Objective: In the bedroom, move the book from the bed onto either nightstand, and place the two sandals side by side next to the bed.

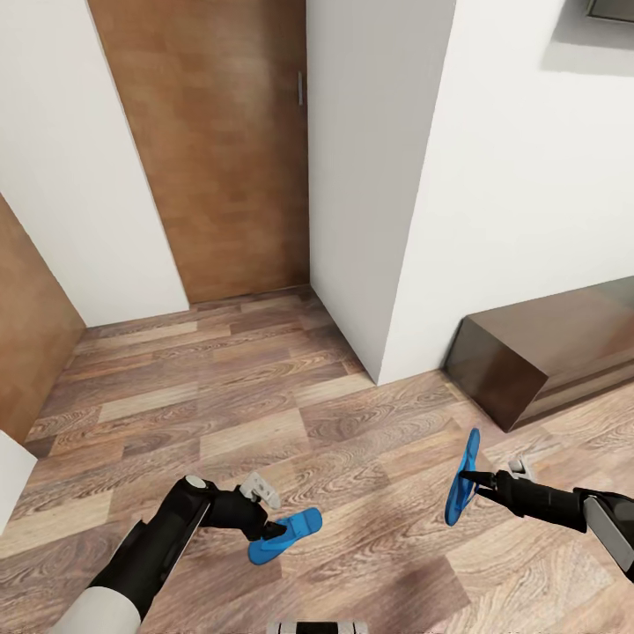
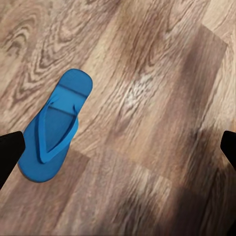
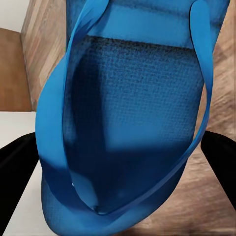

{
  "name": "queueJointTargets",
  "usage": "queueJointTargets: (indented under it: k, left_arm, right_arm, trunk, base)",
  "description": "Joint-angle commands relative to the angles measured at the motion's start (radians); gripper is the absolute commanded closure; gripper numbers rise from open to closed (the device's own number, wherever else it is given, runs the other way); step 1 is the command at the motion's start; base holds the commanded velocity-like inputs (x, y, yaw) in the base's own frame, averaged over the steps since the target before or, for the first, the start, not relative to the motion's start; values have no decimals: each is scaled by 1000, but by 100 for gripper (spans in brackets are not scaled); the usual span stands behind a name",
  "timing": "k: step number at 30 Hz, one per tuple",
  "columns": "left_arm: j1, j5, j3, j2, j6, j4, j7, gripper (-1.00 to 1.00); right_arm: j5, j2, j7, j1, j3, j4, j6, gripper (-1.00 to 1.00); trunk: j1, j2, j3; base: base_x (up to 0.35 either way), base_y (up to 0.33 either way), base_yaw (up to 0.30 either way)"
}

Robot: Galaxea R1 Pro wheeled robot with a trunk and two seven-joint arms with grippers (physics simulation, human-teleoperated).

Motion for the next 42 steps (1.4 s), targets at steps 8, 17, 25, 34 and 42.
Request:
queueJointTargets:
  k: [8,17,25,34,42]
  left_arm:
    - [-1,-5,0,0,4,-2,-5,-100]
    - [-1,-4,3,3,4,-4,-6,-100]
    - [-1,-4,4,2,4,-5,-5,-100]
    - [-1,-3,4,2,4,-5,-5,-100]
    - [-1,-5,31,12,-4,-3,0,-100]
  right_arm:
    - [-3,1,2,-1,0,0,6,100]
    - [-3,0,2,-1,-1,-1,2,100]
    - [-3,0,2,-1,-1,-3,-2,100]
    - [-3,0,2,-1,-1,-3,-2,100]
    - [-3,0,2,-1,0,-3,-2,100]
  trunk:
    - [3,-2,-32]
    - [7,-4,-67]
    - [7,-4,-67]
    - [7,-4,-60]
    - [7,-4,-57]
  base:
    - [0,0,0]
    - [0,0,0]
    - [0,0,-1]
    - [0,0,-186]
    - [0,0,-127]
